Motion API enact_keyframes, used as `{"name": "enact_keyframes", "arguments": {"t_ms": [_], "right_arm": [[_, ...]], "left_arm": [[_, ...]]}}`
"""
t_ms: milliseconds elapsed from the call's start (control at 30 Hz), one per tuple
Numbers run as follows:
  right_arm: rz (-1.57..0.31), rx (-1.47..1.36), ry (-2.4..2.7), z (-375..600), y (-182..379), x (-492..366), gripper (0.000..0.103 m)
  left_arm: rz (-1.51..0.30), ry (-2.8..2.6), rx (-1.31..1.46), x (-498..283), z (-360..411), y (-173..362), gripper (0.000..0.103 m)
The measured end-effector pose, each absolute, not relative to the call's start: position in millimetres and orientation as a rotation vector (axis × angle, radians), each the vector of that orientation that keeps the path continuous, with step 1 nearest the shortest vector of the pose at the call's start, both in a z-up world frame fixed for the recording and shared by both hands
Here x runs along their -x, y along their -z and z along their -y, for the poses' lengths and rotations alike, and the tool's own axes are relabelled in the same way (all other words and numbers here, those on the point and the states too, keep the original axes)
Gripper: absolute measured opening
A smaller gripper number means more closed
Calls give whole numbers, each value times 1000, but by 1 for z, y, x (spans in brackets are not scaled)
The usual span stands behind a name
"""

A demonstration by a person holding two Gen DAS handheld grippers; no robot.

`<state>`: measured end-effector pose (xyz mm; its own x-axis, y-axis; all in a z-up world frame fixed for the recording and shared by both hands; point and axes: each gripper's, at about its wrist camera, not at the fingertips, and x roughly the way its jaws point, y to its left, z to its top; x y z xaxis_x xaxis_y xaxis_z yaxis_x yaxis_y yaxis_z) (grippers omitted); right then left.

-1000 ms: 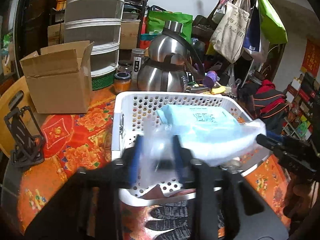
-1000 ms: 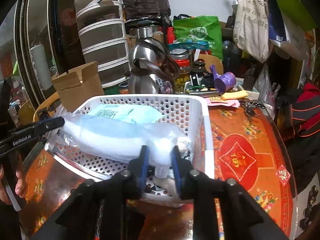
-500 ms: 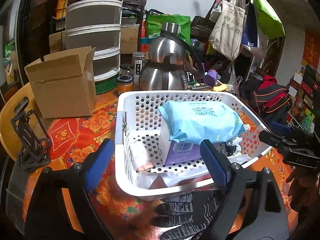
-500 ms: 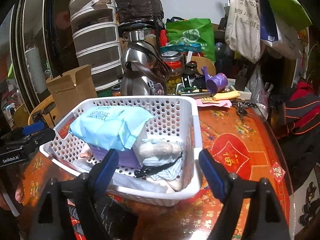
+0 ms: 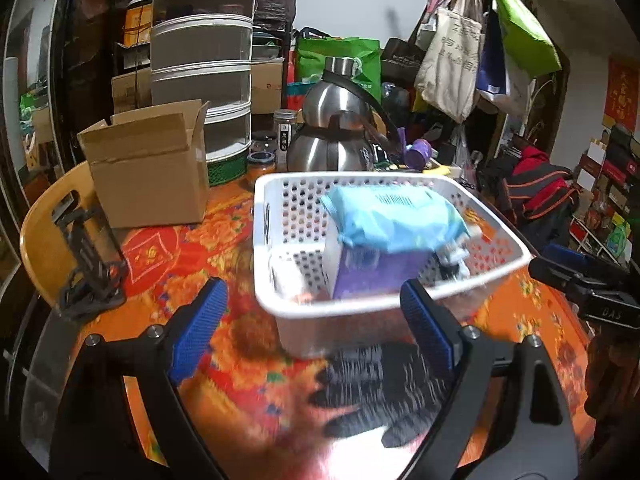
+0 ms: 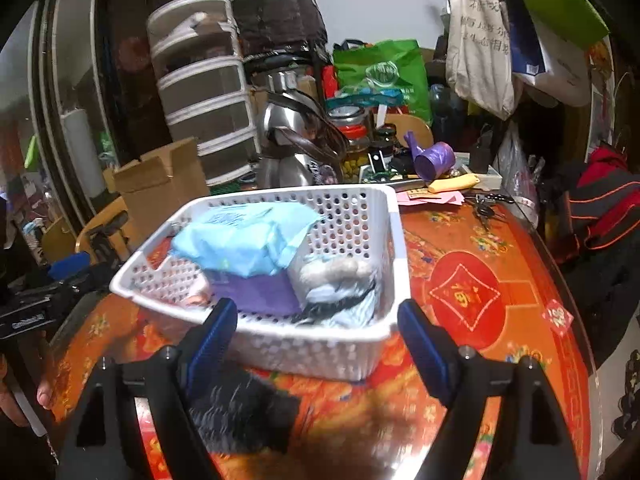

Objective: Organize soft objects
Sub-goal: 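Move both grippers back to the black knit gloves, then close both grippers on the black knit gloves and lift them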

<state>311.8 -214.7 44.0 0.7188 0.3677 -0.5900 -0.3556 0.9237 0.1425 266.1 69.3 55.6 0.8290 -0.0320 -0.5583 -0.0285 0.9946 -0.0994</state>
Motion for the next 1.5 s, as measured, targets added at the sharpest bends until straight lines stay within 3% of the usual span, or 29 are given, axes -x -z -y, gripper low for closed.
{"name": "enact_keyframes", "arguments": {"t_ms": [267,633,1033,1333,1433,1500], "right_arm": [[-718,-10,-408,223,-15,-265,82],[-897,36,-436,195,54,-277,82],[-946,51,-480,173,75,-286,55],[-922,49,-481,175,77,-283,51],[-923,24,-486,179,76,-283,47],[-924,20,-487,179,76,-283,45]], "left_arm": [[-667,-2,144,-217,-70,-15,87],[-888,43,167,-255,-59,69,87],[-913,23,171,-277,-55,86,87],[-907,22,127,-283,-45,87,87],[-904,24,132,-285,-46,85,82],[-899,30,130,-283,-45,84,69]]}}
